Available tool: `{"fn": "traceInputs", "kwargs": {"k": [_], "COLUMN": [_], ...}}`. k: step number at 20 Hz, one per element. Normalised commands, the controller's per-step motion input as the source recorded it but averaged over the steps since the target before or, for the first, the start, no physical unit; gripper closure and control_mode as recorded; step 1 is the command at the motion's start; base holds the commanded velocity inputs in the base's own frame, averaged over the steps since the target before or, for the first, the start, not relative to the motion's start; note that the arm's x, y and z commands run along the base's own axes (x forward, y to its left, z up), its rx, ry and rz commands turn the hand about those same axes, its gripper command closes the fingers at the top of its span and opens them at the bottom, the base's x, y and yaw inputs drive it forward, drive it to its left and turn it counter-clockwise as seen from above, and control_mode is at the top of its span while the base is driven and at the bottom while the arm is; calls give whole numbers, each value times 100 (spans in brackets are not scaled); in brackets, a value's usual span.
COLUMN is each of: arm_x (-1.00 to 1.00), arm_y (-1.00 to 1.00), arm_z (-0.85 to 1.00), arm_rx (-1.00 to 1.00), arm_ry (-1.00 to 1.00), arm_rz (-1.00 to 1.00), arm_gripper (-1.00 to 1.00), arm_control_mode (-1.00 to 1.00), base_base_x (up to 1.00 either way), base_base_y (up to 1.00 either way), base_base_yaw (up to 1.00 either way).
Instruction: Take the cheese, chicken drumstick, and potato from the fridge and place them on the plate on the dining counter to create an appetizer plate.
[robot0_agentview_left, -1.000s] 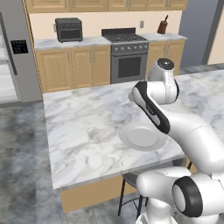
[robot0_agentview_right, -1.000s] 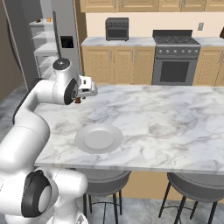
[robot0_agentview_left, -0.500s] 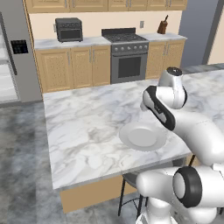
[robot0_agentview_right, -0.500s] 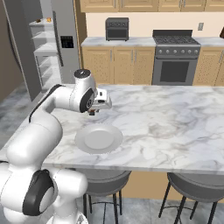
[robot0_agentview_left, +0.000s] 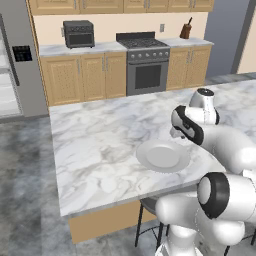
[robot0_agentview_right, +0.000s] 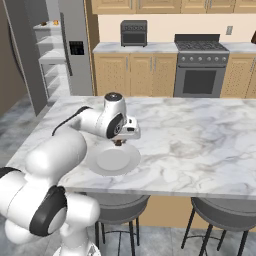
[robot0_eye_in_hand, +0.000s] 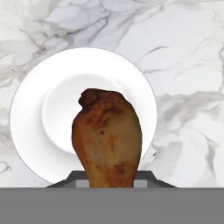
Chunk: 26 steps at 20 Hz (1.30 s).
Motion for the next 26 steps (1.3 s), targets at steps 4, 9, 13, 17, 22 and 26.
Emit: {"fn": "traceInputs", "kwargs": {"k": [4,9,13,17,22,26], "arm_x": [0,6,4,8,22,38], "arm_y": [-3,0,0,0,6,17], "arm_z": [-47,-32,-39,-47,-47,-38], "arm_rx": [0,0,0,0,0,0], "arm_ry": [3,7,6,6,5,1], "arm_rz": [0,-1,-2,-1,0,0], "arm_gripper": [100,100,100,100,100,100], "arm_control_mode": [-100,-100,-100,-100,-100,-100], "base_base_x": [0,0,0,0,0,0], "base_base_y": [0,0,0,0,0,0], "base_base_yaw": [0,0,0,0,0,0]}}
